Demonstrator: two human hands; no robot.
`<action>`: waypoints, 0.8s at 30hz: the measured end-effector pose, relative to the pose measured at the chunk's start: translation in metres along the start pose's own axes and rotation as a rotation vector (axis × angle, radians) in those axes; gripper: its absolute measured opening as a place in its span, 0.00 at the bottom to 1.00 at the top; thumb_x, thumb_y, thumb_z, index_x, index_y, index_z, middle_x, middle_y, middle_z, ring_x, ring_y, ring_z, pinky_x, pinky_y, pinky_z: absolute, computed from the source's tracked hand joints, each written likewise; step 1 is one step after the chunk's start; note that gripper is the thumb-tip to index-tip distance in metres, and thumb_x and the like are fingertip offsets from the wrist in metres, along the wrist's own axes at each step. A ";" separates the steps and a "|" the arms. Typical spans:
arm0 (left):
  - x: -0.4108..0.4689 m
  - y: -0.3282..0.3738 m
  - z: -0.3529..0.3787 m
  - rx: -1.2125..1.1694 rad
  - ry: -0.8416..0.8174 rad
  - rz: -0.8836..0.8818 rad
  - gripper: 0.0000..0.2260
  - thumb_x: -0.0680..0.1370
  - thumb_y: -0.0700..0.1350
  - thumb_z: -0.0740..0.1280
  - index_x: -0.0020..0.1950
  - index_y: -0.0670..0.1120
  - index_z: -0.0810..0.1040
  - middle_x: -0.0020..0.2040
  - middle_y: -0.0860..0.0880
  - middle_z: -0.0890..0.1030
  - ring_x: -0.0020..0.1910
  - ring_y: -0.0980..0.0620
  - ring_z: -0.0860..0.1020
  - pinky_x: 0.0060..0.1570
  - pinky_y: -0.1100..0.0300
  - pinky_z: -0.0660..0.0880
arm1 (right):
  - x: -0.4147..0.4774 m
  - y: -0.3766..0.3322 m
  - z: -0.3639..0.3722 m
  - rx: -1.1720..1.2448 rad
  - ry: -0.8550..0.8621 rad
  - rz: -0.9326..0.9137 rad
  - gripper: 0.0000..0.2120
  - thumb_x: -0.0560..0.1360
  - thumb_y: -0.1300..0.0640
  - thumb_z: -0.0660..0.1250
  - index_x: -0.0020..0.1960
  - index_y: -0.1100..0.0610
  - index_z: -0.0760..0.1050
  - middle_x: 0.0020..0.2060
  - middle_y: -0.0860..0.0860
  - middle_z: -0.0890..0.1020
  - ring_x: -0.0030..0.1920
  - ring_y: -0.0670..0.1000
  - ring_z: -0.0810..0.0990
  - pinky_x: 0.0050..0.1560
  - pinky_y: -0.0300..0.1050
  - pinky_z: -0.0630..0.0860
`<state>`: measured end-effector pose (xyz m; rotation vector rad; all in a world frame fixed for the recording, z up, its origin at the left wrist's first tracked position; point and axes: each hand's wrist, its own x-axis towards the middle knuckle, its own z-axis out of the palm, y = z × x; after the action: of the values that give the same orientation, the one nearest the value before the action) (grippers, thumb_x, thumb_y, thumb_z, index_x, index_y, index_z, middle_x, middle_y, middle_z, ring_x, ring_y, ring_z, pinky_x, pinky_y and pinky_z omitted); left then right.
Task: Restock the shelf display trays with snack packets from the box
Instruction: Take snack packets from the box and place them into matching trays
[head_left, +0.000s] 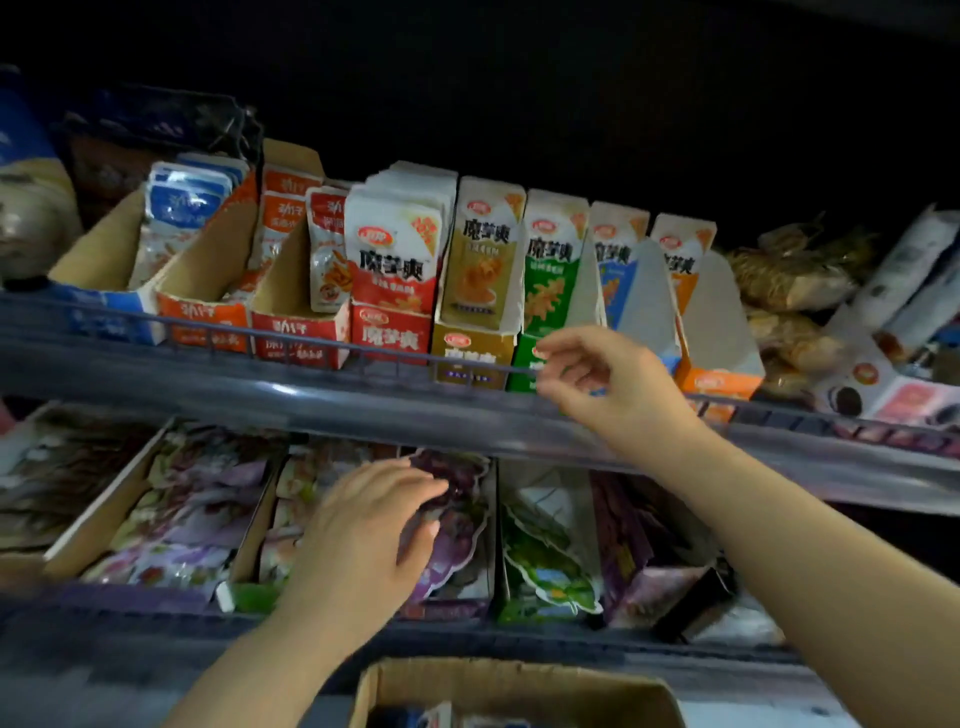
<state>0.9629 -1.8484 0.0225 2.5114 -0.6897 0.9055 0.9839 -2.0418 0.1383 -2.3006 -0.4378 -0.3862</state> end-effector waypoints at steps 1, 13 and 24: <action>-0.011 0.003 0.000 -0.031 -0.065 0.010 0.11 0.65 0.47 0.68 0.46 0.50 0.82 0.44 0.55 0.83 0.45 0.54 0.82 0.47 0.59 0.73 | -0.015 0.008 0.007 0.032 -0.026 0.033 0.13 0.71 0.68 0.68 0.47 0.52 0.71 0.35 0.43 0.75 0.35 0.39 0.74 0.40 0.27 0.70; -0.136 0.011 0.069 -0.020 -0.912 -0.545 0.25 0.80 0.47 0.56 0.75 0.50 0.51 0.75 0.52 0.55 0.73 0.53 0.56 0.70 0.61 0.55 | -0.147 0.135 0.135 0.069 -0.463 0.737 0.08 0.74 0.62 0.65 0.52 0.58 0.78 0.43 0.47 0.79 0.44 0.44 0.75 0.45 0.33 0.69; -0.202 -0.006 0.119 -0.075 -1.078 -0.752 0.29 0.80 0.43 0.53 0.75 0.46 0.38 0.76 0.48 0.52 0.73 0.50 0.56 0.69 0.60 0.55 | -0.225 0.200 0.227 0.275 -0.653 1.150 0.18 0.74 0.63 0.67 0.63 0.63 0.71 0.54 0.56 0.79 0.50 0.47 0.76 0.44 0.34 0.72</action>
<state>0.8885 -1.8395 -0.1998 2.6902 0.0314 -0.7612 0.8991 -2.0534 -0.2289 -1.9670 0.5284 0.9334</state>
